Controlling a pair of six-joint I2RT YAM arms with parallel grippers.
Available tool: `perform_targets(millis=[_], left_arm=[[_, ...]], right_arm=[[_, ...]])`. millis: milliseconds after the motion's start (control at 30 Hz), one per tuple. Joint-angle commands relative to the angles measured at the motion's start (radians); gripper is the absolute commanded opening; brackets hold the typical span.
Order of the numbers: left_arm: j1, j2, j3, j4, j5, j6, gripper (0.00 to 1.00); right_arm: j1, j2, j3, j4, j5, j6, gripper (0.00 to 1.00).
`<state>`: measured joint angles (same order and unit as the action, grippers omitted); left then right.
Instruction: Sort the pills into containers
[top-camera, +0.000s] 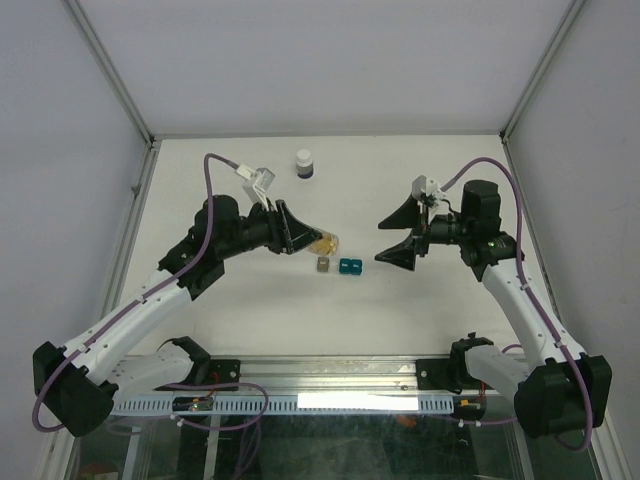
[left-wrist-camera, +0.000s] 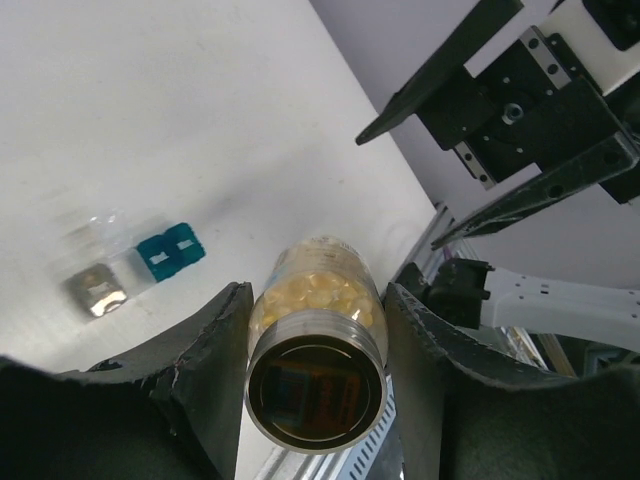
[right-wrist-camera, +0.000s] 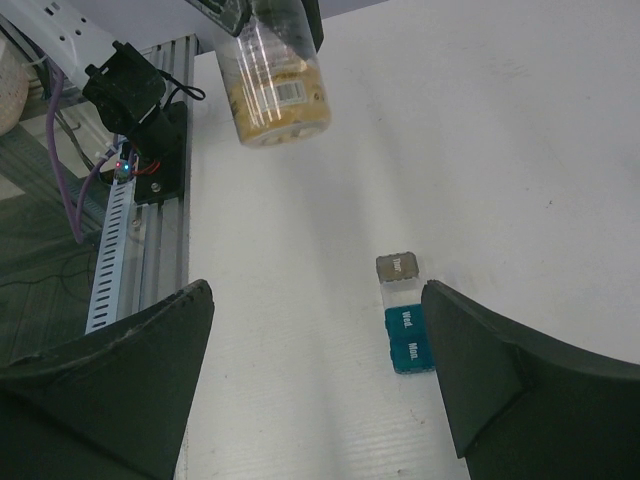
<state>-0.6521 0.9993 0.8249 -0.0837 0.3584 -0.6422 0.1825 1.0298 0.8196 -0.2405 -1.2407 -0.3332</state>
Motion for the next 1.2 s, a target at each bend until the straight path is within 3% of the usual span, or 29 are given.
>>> perform_targets(millis=[0,200,300,500,700,800,1167], left_arm=[[-0.021,-0.036,-0.114,0.346,0.049,-0.124,0.00],[-0.020,0.014,-0.238,0.603,0.041,-0.246,0.00],[-0.028,0.062,-0.261,0.650,0.039,-0.258,0.00],[-0.107,0.152,-0.216,0.663,-0.050,-0.247,0.00],[-0.151,0.258,-0.133,0.634,-0.047,-0.223,0.00],[-0.162,0.278,-0.112,0.626,-0.052,-0.217,0.00],[-0.178,0.324,-0.064,0.605,-0.056,-0.209,0.00]], right_arm=[[0.010,-0.046,0.006,-0.038,-0.069,-0.127,0.88],[0.020,-0.037,0.005,-0.087,-0.113,-0.197,0.89],[0.055,-0.044,-0.006,-0.083,-0.074,-0.217,0.91],[0.162,-0.042,-0.024,-0.021,0.122,-0.204,0.92],[0.246,-0.040,-0.038,0.033,0.338,-0.204,0.92],[0.285,-0.016,-0.039,0.016,0.376,-0.229,0.91],[0.410,0.033,-0.013,-0.001,0.560,-0.263,0.65]])
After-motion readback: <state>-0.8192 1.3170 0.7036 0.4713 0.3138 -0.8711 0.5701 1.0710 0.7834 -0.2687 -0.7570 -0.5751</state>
